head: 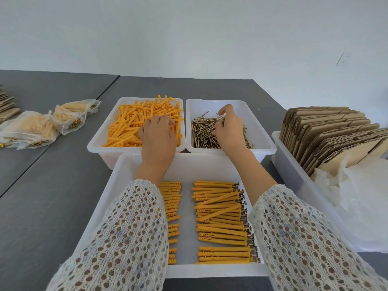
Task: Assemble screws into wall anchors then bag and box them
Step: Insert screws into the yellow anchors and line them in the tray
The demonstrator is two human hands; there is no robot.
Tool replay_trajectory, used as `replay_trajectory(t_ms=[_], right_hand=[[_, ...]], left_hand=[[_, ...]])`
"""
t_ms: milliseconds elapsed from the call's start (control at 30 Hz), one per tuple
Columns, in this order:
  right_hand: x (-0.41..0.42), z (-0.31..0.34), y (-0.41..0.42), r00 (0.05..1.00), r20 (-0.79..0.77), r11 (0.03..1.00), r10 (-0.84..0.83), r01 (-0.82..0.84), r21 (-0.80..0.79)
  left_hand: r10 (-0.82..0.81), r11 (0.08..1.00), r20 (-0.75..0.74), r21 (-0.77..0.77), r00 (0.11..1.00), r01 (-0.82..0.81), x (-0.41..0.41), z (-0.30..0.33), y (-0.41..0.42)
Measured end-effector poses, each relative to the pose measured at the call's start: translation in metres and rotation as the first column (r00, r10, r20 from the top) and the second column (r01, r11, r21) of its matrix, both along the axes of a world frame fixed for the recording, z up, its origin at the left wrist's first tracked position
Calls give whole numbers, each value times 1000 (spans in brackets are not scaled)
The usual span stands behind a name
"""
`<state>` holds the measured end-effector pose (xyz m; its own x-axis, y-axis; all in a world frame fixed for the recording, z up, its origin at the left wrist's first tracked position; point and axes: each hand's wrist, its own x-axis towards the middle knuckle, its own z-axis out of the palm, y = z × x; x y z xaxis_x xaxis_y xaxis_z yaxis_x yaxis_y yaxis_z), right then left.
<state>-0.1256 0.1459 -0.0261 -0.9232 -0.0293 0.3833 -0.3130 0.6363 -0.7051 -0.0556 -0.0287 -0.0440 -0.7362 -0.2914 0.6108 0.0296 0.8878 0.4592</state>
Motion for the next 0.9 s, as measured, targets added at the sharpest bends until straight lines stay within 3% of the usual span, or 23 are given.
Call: replay_trajectory(t_ms=[133,333,633,767,833,900], right_hand=[[1,-1,1,1000,-9,1000,6,-5,26],[1,1,0,1000,19,1000,9,-9,-10],[6,4,-7,1000,2,935,15,-13,-355],[17,9,-21,998,-45,866,49,-65,-496],[21,12,-23,997,-63,814,53,-80,-575],[21,14,-21,998,-52,744,31,-58,-665]], left_hand=[[-151,977,-247,108,957,182,-1,6,-2],[-245,915,-352,225,903,335,2,22,10],[-428,769,-253,402,867,497,8,36,29],[-416,701,-233,534,879,473,6,32,31],[-389,718,-214,539,896,441,4,31,29],[-391,790,-150,451,908,415,2,29,27]])
